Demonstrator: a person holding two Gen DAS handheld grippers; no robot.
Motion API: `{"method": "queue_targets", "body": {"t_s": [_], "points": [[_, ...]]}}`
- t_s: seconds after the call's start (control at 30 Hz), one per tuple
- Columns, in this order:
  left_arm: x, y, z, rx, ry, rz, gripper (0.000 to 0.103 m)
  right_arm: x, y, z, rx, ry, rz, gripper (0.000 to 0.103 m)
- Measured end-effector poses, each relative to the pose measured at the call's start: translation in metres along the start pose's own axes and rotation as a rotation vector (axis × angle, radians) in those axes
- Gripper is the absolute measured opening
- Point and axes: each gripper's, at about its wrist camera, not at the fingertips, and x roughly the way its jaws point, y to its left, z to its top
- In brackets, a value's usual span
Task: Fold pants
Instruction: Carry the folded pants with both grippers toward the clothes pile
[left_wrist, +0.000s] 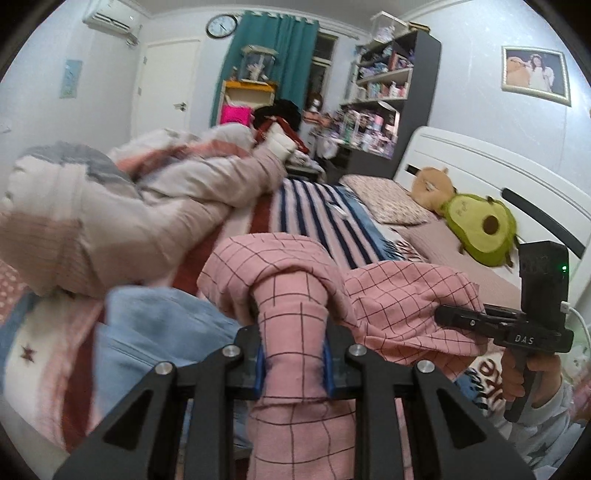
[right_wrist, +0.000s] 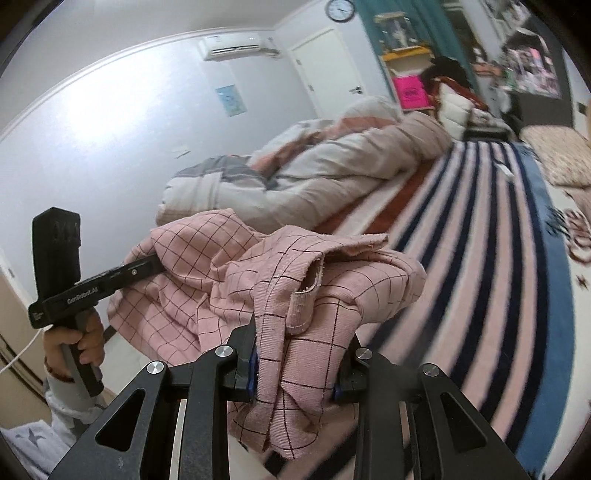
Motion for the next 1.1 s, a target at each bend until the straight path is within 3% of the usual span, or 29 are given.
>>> {"method": "queue_targets", "body": {"t_s": [0.17, 0.37, 0.67, 1.1], "points": [[-0.008, 0.043, 0.013, -0.012, -0.020, 0.104, 0.019, 0.038, 0.023, 0.022, -0.027, -0.003, 0.055, 0.022], [-0.002, 0.088, 0.003, -0.047, 0.010, 0.176, 0.019, 0.091, 0.044, 0.027, -0.051, 0.047, 0.103, 0.022], [0.009, 0.135, -0.028, -0.112, 0.044, 0.191, 0.020, 0.140, 0.034, 0.012, -0.004, 0.137, 0.113, 0.022], [0.019, 0.151, -0.038, -0.138, 0.058, 0.206, 0.023, 0.155, 0.040, 0.010, -0.024, 0.176, 0.080, 0.023]]}}
